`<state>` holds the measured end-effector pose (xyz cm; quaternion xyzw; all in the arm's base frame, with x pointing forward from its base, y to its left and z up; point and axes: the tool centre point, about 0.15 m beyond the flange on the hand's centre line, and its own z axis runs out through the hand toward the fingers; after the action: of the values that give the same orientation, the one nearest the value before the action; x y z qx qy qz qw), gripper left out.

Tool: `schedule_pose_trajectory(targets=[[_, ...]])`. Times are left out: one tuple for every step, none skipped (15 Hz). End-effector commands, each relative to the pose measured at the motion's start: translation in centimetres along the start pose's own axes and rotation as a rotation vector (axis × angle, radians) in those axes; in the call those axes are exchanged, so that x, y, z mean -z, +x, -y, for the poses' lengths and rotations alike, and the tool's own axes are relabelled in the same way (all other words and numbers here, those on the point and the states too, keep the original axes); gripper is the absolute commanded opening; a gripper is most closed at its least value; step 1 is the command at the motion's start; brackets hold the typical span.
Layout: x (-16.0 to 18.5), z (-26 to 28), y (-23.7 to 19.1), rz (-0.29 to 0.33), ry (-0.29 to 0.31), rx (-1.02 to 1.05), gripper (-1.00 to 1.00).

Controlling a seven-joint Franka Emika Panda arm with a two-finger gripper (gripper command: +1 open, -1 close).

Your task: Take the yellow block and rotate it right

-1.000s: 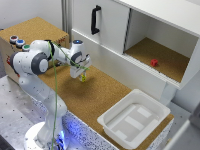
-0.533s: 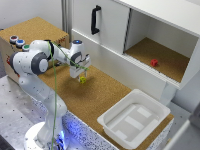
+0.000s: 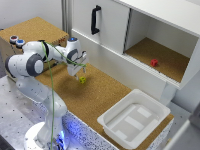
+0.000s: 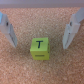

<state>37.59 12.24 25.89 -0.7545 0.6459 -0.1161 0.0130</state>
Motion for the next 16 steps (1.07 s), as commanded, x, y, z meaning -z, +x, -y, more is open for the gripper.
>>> schedule_pose_trajectory(targets=[[0.6, 0.0, 0.9, 0.054, -0.009, 0.173, 1.00], [1.2, -0.2, 1.1, 0.046, -0.017, 0.216, 1.00], [1.6, 0.0, 1.3, 0.051, -0.017, 0.315, 1.00], [1.8, 0.0, 1.6, 0.049, -0.041, 0.397, 1.00], [2.1, -0.2, 2.0, 0.032, -0.075, 0.506, 1.00], [2.0, -0.5, 2.6, 0.038, -0.082, 0.573, 1.00], [1.7, -0.7, 3.1, 0.040, -0.087, 0.664, 1.00], [1.6, -0.8, 3.5, 0.037, -0.083, 0.748, 1.00], [1.2, -1.0, 4.2, 0.045, -0.069, 0.843, 1.00], [0.9, -1.2, 4.5, 0.055, -0.043, 0.932, 1.00], [0.8, -1.3, 4.7, 0.056, -0.005, 1.031, 1.00], [0.5, -1.6, 4.9, 0.052, 0.012, 1.115, 1.00], [0.3, -1.8, 5.0, 0.042, 0.035, 1.182, 1.00], [0.1, -2.2, 5.1, 0.040, 0.063, 1.251, 1.00], [-0.1, -2.6, 5.2, 0.038, 0.097, 1.332, 1.00], [-0.4, -3.0, 5.1, 0.056, 0.119, 1.391, 1.00]])
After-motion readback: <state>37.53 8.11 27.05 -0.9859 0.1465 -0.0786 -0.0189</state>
